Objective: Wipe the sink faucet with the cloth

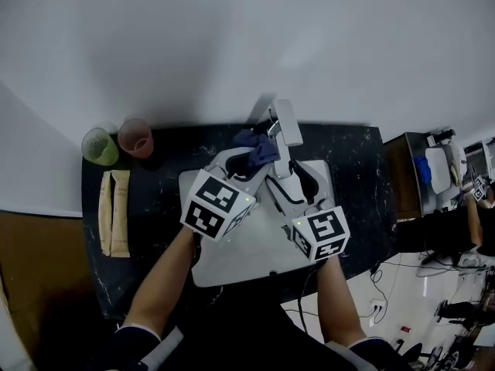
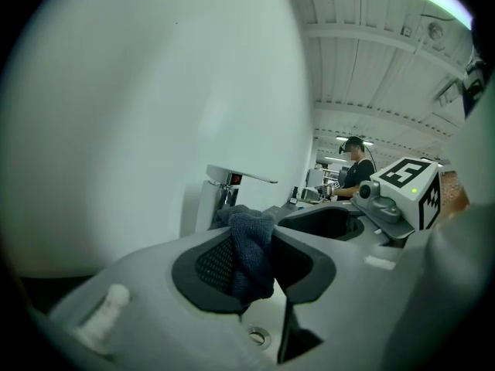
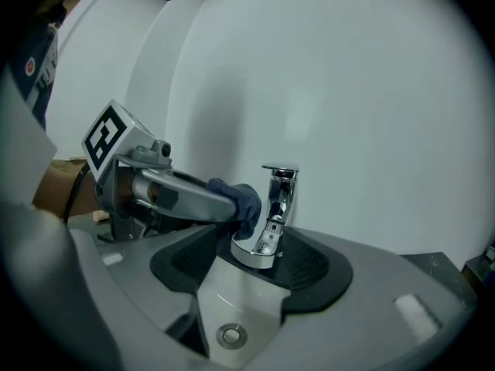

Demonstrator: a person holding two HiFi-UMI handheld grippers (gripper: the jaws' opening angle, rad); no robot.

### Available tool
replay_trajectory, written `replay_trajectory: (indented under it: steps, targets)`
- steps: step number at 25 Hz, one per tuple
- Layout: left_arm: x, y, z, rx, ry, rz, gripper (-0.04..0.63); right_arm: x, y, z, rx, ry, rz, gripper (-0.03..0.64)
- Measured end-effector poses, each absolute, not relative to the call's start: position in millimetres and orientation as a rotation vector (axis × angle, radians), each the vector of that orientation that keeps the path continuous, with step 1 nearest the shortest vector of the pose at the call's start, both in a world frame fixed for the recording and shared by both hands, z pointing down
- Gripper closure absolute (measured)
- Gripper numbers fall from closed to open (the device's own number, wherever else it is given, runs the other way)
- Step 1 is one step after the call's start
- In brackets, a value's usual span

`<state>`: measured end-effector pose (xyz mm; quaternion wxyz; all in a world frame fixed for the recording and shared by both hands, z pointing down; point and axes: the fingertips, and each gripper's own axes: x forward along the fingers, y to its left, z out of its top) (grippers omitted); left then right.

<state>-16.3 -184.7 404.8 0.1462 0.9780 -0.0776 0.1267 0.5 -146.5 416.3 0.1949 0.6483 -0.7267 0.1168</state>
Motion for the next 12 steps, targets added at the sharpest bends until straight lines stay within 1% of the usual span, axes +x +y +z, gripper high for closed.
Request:
replay_trajectory:
  steps: [3,8,12]
  targets:
    - [-19,-175,406,2.824,-0.207,0.378,0.497,0,-144,418,1.778,-2.051,0.315,0.345]
    - [-25,-164,409,2.831,-0.184,0.419,0.500,-4,-138,420,1.683,-2.070,0.278,0.320]
    - [-26,-153,411,2.840,-0.120,0.451,0.500,-7,-133,422,1.618,-2.049,0.233,0.318]
